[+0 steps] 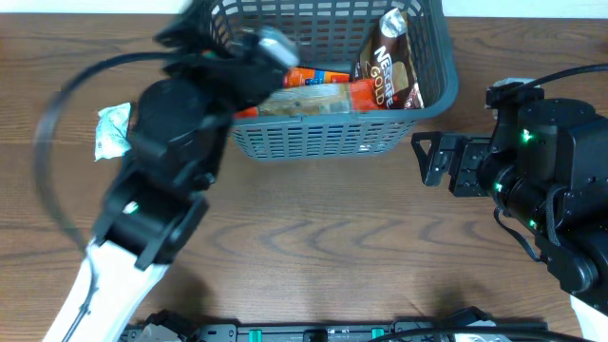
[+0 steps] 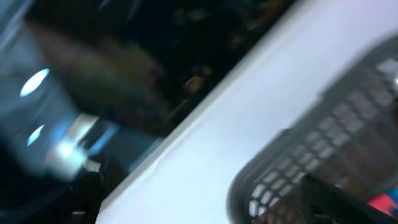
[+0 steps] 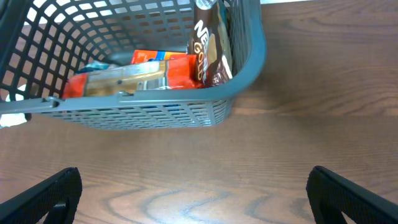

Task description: Pack container

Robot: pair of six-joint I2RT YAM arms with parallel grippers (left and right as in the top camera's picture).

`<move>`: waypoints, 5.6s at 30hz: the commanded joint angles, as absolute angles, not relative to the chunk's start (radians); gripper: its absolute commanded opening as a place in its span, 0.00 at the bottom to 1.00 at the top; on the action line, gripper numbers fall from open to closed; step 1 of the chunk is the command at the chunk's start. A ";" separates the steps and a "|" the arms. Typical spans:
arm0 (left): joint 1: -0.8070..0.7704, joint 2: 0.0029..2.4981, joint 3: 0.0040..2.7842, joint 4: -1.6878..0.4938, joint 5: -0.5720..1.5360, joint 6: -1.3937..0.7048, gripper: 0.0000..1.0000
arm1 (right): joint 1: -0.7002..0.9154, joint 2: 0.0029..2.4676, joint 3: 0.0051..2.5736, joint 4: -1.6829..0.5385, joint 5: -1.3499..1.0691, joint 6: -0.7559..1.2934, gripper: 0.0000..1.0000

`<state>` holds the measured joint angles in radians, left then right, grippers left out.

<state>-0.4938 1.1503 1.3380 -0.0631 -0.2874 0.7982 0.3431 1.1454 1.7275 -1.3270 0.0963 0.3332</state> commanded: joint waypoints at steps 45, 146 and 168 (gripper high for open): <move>0.364 1.929 1.364 -0.400 -0.033 0.092 0.98 | 0.334 1.146 1.739 -1.328 0.093 0.344 0.99; -0.293 1.197 1.364 -0.237 0.051 0.612 0.98 | 0.334 1.146 1.739 -1.328 0.093 0.344 0.99; -0.293 0.611 1.364 -1.318 0.026 0.223 0.98 | 0.334 1.146 1.739 -1.328 0.093 0.344 0.99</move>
<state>-0.2955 0.6151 1.3621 -1.3010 0.0158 0.2642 0.3431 1.1454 1.7287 -1.3270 0.0929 0.3332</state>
